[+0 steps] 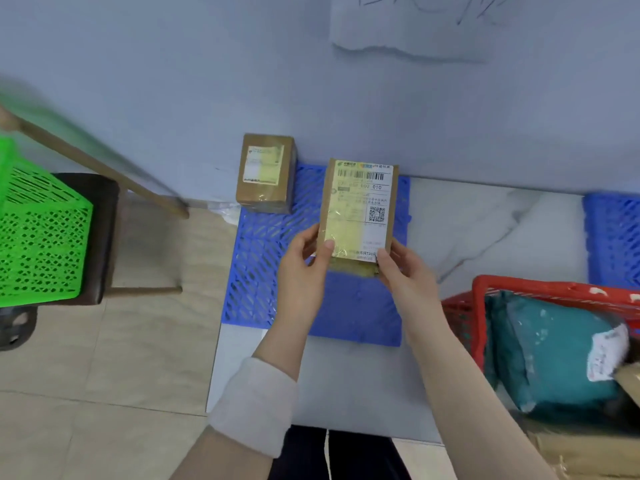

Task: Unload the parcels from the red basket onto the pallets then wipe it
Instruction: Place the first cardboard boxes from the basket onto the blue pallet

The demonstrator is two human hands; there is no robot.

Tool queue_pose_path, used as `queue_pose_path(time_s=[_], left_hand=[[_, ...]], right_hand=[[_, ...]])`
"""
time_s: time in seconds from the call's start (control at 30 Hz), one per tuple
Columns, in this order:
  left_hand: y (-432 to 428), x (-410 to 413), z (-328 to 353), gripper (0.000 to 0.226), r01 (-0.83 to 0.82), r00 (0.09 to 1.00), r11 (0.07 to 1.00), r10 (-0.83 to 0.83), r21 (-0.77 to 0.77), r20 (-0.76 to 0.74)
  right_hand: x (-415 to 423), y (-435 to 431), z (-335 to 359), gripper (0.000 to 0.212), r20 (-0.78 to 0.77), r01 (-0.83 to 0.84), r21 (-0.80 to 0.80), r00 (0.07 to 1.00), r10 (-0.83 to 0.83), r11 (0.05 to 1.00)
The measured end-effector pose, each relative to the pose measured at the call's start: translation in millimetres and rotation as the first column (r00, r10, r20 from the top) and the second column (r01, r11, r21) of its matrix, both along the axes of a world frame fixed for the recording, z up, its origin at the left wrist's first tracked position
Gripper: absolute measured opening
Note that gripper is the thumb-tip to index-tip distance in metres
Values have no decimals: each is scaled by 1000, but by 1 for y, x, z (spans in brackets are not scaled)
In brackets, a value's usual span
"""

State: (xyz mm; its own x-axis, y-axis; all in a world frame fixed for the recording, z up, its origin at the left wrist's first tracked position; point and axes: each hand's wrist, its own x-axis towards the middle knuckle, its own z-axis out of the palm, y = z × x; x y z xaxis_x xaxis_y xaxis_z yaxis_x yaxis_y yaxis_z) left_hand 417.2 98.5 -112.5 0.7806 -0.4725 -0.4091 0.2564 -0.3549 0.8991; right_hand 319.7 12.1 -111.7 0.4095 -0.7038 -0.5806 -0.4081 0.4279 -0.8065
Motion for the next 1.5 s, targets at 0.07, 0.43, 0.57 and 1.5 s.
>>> queue_pose_path(time_s=[0.07,0.43,0.57,1.5], left_hand=[[-3,16,-23,34,-12,1000,1000,12,27,-15],[-31,75,-172,27,-198,979,969,204,147,-29],[-41,82,-191,14,-316,947,935,321,161,-10],[-40,48,-128,22,-193,980,941,197,279,13]], right_hand=[[20,-4,-25,24,-8,27,10,1000,-27,1000],[96,-25,-168,17,-45,37,26,998,-36,999],[111,-29,-187,21,-81,48,-7,996,-48,999],[74,-24,-117,47,-341,-293,-288,921,189,912]])
